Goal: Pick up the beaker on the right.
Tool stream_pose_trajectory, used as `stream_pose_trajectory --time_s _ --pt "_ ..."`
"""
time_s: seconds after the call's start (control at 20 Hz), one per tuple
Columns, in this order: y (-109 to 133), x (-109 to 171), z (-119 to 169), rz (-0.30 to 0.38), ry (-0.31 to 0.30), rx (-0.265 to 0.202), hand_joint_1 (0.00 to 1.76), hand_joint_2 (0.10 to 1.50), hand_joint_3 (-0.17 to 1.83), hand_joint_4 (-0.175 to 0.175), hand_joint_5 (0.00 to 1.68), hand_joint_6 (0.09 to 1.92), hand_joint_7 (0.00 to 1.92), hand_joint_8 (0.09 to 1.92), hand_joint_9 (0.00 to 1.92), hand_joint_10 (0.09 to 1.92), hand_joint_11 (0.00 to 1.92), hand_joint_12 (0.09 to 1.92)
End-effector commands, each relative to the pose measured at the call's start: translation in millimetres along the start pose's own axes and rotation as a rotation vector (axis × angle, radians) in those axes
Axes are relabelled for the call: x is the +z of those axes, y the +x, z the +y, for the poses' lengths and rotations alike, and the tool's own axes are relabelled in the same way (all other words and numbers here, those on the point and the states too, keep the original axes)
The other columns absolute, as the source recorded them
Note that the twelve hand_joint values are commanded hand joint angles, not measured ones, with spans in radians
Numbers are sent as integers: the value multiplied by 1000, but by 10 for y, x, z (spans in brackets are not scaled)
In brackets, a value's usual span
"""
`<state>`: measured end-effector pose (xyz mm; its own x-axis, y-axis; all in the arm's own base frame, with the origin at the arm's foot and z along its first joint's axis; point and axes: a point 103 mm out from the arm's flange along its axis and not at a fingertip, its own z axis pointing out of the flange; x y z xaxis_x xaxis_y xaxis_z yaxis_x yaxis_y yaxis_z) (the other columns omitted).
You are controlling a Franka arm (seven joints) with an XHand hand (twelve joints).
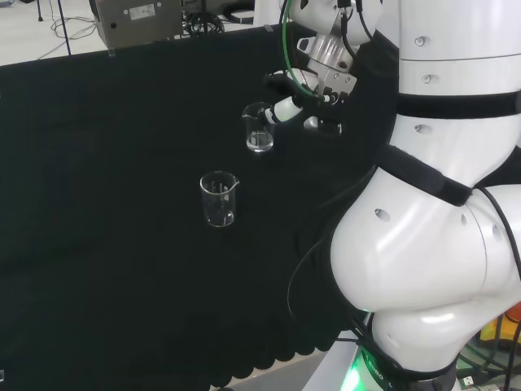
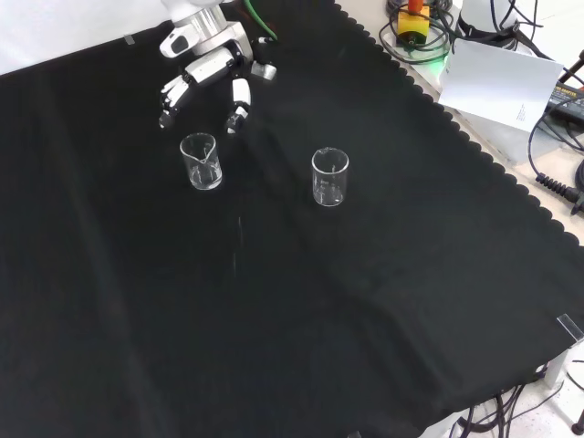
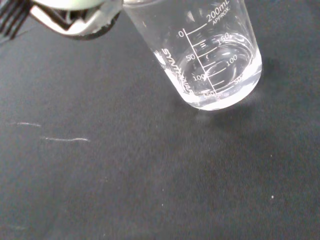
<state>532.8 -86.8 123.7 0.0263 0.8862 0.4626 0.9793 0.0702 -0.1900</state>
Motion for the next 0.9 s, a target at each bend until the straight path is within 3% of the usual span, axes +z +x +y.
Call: stream_pose_trajectory --time_s 0.05,0.9 --pt "-74 97 133 35 10 -34 868 541 665 -33 386 87 126 684 272 680 0 1395" --pt "-200 315 333 141 5 -111 904 512 693 -30 441 87 144 670 275 669 0 1362"
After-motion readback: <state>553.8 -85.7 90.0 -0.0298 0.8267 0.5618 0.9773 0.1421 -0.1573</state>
